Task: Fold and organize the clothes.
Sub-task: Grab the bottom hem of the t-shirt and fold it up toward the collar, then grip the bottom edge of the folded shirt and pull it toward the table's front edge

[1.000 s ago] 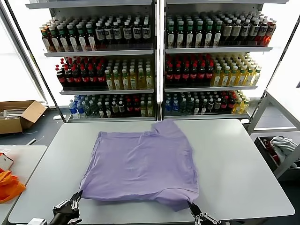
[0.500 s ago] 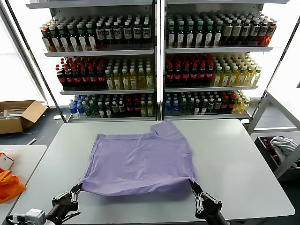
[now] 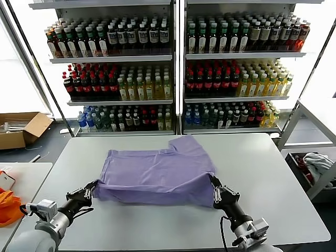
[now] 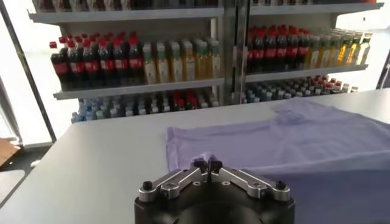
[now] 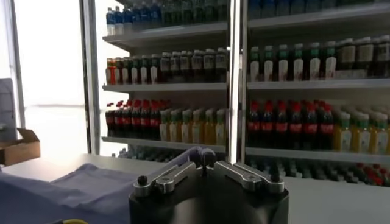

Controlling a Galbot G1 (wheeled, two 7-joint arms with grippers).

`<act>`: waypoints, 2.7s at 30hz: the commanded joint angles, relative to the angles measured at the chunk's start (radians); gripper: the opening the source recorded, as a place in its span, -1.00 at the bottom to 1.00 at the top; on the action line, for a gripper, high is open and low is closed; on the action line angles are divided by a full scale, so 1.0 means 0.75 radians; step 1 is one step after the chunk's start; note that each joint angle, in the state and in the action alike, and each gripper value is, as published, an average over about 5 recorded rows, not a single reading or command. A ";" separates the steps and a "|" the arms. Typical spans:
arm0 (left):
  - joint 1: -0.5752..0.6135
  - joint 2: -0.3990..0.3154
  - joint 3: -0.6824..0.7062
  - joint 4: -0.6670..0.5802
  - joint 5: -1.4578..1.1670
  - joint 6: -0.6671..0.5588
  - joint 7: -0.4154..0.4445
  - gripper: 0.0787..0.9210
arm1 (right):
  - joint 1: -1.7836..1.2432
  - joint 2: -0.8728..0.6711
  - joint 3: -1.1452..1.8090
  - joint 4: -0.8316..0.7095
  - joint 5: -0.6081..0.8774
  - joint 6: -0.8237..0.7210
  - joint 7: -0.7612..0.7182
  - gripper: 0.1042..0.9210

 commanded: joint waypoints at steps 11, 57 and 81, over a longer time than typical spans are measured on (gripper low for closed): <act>-0.181 -0.033 0.031 0.236 0.009 0.012 -0.045 -0.62 | 0.175 0.007 -0.067 -0.175 -0.062 -0.181 0.042 -0.41; 0.149 -0.196 0.004 0.084 0.087 0.036 0.007 -0.93 | -0.285 0.044 0.000 0.106 -0.020 -0.305 0.231 -0.96; 0.642 -0.311 -0.221 -0.290 0.314 0.038 0.044 -0.71 | -0.714 0.023 0.129 0.416 -0.248 -0.235 0.111 -0.73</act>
